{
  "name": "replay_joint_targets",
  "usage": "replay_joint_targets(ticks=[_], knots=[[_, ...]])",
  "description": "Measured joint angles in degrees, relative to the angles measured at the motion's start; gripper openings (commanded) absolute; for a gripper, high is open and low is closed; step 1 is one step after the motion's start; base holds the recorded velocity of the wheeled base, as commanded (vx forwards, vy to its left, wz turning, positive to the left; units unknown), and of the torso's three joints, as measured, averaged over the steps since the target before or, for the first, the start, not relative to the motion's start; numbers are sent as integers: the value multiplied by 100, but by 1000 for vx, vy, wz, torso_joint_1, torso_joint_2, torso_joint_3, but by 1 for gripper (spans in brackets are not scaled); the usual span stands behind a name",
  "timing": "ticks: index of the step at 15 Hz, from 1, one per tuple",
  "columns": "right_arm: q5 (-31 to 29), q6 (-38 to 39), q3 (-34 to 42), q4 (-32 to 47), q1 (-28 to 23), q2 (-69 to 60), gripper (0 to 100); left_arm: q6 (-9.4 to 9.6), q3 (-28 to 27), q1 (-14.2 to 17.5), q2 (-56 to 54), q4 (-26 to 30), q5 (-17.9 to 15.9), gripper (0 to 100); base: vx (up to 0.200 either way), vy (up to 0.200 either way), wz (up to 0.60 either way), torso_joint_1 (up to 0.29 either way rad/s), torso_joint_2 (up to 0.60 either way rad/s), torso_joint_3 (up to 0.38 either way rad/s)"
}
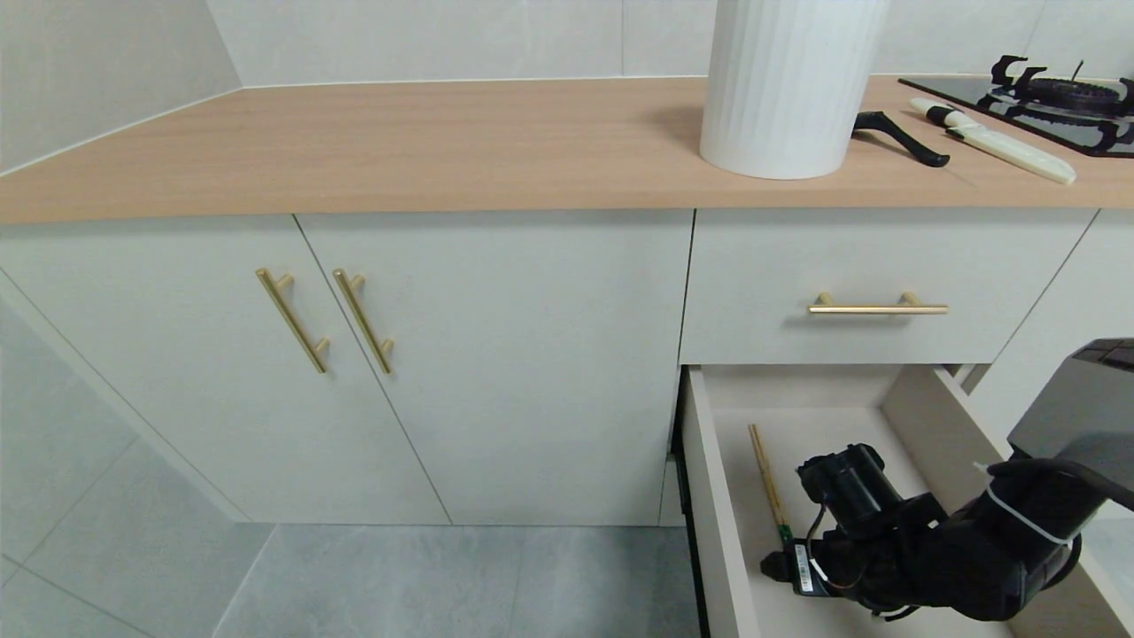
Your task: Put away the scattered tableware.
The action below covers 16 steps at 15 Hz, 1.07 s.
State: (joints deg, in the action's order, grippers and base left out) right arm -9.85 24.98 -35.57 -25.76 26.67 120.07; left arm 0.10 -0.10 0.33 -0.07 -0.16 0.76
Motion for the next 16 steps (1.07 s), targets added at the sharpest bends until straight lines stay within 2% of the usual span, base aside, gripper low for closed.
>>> replay_joint_targets(ticks=[4,6,8,12,14,16], knots=[[11,-51,143,59,0,-664,100,0,0,0,0,0,2,100,0,0,0,0,0,0],[15,-163,176,404,-11,-1246,100,0,0,0,0,0,2,100,0,0,0,0,0,0],[15,-304,77,1136,-60,-1932,100,0,0,0,0,0,2,100,0,0,0,0,0,0],[61,-445,-605,3174,-127,-3510,100,0,0,0,0,0,-2,100,0,0,0,0,0,0],[66,-858,-834,3613,-217,-4207,100,0,0,0,0,0,0,100,0,0,0,0,0,0],[85,-1250,-929,3697,-492,-4793,100,0,0,0,0,2,0,100,0,0,0,0,0,0]])
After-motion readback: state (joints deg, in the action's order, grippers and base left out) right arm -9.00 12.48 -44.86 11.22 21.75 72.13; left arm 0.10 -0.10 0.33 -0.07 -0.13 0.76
